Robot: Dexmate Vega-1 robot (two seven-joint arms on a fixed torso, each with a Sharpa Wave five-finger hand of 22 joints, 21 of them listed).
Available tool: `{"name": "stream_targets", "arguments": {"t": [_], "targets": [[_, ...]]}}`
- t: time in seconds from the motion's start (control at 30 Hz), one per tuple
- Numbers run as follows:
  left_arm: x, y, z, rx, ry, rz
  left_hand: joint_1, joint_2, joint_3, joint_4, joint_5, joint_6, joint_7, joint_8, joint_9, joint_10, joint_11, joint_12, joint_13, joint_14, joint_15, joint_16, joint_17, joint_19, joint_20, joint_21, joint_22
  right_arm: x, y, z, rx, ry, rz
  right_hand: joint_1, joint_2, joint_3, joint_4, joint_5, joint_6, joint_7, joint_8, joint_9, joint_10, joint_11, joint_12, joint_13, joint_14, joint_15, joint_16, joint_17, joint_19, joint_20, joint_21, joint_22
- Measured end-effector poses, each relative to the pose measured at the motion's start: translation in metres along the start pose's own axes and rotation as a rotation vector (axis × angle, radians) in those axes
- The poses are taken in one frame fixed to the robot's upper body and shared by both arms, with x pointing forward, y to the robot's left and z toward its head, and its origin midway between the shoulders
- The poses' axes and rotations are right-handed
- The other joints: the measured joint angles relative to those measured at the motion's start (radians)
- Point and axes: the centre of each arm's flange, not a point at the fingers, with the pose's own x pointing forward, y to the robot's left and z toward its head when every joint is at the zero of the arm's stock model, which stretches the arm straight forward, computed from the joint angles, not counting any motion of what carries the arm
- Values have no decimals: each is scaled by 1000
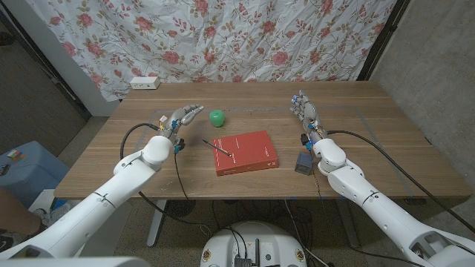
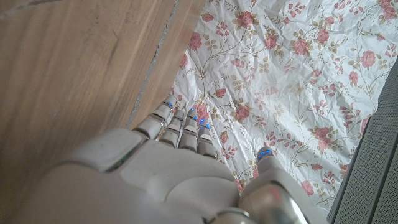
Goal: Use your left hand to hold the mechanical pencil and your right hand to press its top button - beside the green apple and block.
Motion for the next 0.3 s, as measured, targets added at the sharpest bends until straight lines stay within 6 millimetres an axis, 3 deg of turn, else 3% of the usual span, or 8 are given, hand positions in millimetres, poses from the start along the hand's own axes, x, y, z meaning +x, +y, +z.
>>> {"name": "stream_targets", "arguments": {"t": [0.23,0.3], "targets": [[12,-5,-10,-104,-26,39,-9,1,17,2,8,0,0,4,0,0,0,0,0,0,0,0,0,0,0,0,0,0,0,1,9,-1,-7,0,0,-2,6,0,0,0,0,0,0,0,0,0,0,0,0,0,0,0,0,0],[12,-4,-4,-131,-59,45,-9,1,23,3,8,0,0,4,0,0,0,0,0,0,0,0,0,0,0,0,0,0,0,1,12,-1,-7,0,0,0,8,0,0,0,0,0,0,0,0,0,0,0,0,0,0,0,0,0]]}}
